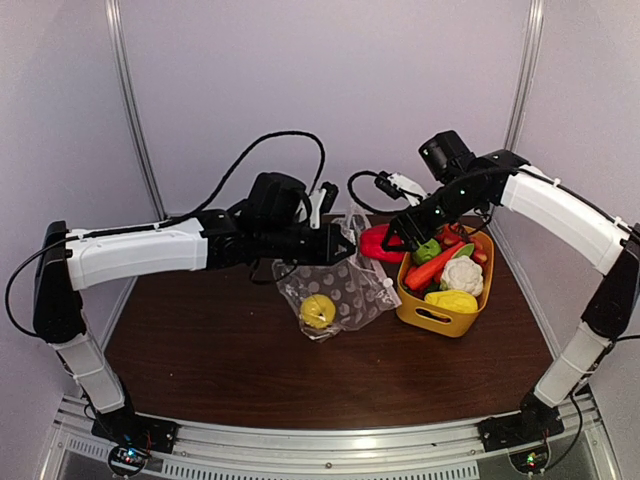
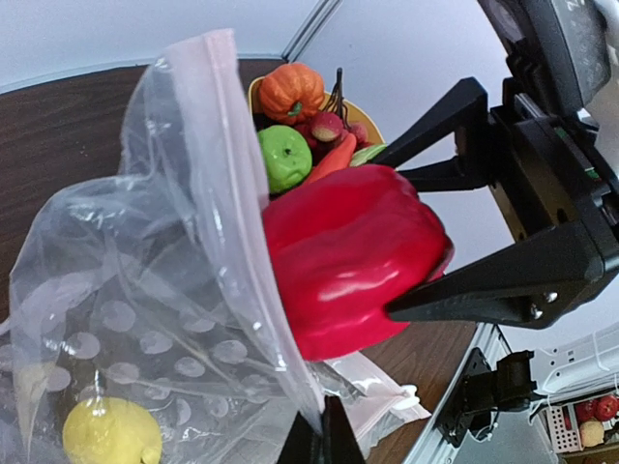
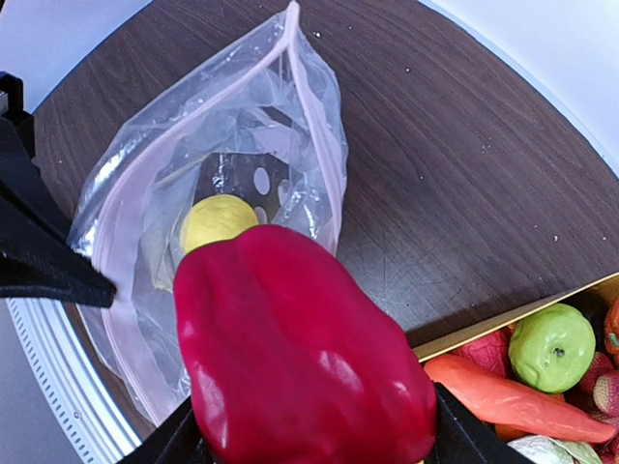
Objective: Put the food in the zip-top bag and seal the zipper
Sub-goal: Place the fake vegetable in the zipper food storage bag.
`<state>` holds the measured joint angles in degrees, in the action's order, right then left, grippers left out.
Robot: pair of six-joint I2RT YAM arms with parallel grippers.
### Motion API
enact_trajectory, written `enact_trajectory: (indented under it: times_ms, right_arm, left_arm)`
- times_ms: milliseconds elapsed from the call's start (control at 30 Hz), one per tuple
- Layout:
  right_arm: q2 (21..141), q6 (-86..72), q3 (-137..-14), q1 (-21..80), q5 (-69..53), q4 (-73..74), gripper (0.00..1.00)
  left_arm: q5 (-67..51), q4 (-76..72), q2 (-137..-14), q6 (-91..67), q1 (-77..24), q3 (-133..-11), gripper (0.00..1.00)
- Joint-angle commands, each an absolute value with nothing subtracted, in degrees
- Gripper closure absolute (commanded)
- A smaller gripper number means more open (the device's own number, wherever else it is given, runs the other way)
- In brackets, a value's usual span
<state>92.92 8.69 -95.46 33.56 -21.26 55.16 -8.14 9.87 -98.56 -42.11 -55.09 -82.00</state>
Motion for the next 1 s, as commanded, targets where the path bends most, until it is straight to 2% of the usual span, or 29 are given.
enact_trajectory:
  times_ms: [0,233,333,433,533,567,667,767,967]
  right_arm:
    - [95.2,6.2,-99.5,35.8,-18.3,54.8,0.59]
    - [93.9,4.4,-101.1,36.9,-23.2,54.5,0.56]
    - [93.8,2.6,-100.0,37.2,-23.8,54.7,0.51]
    - [94.0,2.0,-99.2,38.0,-23.8,55.2,0.38]
    - [93.9,2.3,-99.7,38.8,-22.6,55.5,0.21]
    - [93.8,2.2,-100.1,38.8,-22.9,55.6,0.18]
    - [93.2,3.2,-100.4,38.9,-24.1,55.9,0.18]
    - [92.5,4.0,-98.9,39.6,-20.2,55.6,0.23]
    - [89.0,6.3,-101.9,39.4,-21.2,56.7,0.1]
  left_arm:
    - [-10.0,6.0,-100.1,-42.9,-55.8,-83.3,1.0]
    - [-10.0,6.6,-102.1,-42.9,-55.8,-85.0,1.0]
    - [-10.3,6.6,-102.4,-43.1,-55.9,-85.3,1.0]
    - [-10.4,6.5,-102.4,-43.1,-55.9,-85.3,1.0]
    - [-10.5,6.5,-102.4,-43.0,-55.9,-85.3,1.0]
    - [-10.6,6.5,-102.3,-42.9,-55.9,-85.3,1.0]
    - [-11.1,6.7,-102.2,-42.6,-56.0,-85.3,1.0]
    - [-12.4,7.1,-101.9,-41.6,-56.0,-85.2,1.0]
    - [-12.9,8.1,-99.5,-40.9,-56.0,-84.5,1.0]
